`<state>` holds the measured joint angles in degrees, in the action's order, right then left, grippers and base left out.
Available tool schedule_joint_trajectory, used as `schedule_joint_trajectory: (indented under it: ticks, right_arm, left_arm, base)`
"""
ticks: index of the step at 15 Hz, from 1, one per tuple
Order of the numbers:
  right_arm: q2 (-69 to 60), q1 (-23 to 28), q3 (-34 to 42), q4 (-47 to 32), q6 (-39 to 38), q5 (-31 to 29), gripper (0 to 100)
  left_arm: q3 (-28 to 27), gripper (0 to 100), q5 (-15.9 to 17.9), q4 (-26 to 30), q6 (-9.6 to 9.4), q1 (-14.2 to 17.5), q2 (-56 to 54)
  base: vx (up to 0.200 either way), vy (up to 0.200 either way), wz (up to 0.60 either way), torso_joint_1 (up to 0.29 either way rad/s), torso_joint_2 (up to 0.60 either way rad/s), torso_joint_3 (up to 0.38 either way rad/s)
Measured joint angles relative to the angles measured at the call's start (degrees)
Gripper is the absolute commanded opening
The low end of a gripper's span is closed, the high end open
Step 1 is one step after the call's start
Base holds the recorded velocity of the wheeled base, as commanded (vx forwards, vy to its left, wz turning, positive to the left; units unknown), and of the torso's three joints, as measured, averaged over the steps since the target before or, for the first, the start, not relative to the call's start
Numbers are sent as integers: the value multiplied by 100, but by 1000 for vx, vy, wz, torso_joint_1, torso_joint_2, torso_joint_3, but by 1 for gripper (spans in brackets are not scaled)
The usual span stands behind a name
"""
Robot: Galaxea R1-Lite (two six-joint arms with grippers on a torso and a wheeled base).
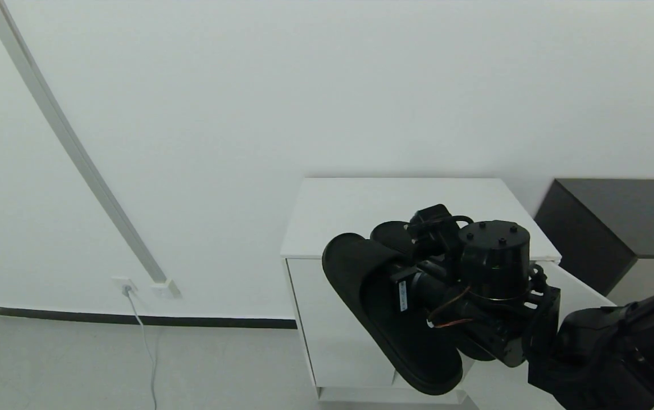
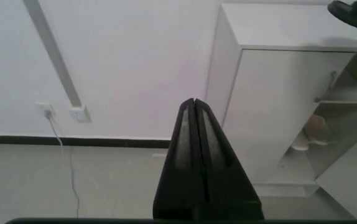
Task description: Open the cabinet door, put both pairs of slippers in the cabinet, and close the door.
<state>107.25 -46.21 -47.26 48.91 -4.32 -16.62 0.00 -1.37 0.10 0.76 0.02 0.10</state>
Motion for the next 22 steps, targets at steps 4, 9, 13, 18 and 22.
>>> schedule_joint_trajectory:
  ticks: [4,9,13,18,22]
  right_arm:
    - [-1,10,13,-6,0,0,0]
    - [-23,0,35,-9,0,1,0]
    - [-67,2,90,35,0,0,0]
    - [-56,62,188,213,165,17,0]
    - [-52,94,319,233,328,48,0]
  left_arm:
    - [0,0,0,-2,0,7,0]
    - [0,0,-2,1,0,0,0]
    - [0,0,-2,1,11,5,0]
    - [0,0,-2,0,4,11,0]
    - [0,0,-2,0,9,2,0]
  base:
    - [0,-200,0,4,6,1]
    - [0,-200,0,3,3,1]
    - [0,-100,0,0,1,4]
    - [0,0,0,0,0,0]
    - [0,0,0,0,0,0]
